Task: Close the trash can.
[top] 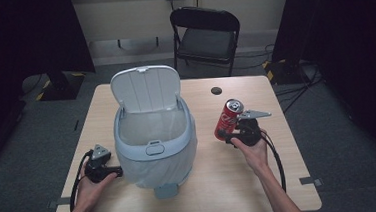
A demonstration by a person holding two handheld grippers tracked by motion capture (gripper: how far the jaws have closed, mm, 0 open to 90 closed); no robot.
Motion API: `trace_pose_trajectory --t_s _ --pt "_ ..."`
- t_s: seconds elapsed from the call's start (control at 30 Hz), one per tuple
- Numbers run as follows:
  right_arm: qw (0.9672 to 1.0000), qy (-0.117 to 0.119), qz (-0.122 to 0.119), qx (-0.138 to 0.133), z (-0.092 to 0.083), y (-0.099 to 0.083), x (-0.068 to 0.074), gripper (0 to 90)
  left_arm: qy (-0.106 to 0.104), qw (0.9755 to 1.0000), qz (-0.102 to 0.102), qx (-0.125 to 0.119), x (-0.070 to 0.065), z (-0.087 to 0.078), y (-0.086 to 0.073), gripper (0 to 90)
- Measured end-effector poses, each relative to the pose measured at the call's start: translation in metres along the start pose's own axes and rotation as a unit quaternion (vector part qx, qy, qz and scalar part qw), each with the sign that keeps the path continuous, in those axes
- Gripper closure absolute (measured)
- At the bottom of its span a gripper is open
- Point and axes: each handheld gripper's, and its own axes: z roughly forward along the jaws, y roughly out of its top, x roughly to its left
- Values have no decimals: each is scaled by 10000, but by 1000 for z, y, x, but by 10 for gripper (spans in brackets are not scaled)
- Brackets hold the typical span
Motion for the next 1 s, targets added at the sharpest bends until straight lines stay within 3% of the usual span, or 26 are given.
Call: trace_pose_trajectory --t_s 0.33,0.57,1.0 --pt "9989 407 -121 -207 -28 17 18 341 0 10000 -2 -1 0 0 0 197" --pt "9961 734 -266 -404 -50 34 39 341 0 10000 -3 -1 0 0 0 197" --pt "9909 1006 -478 -755 -84 60 61 341 0 10000 1 -2 0 0 0 197"
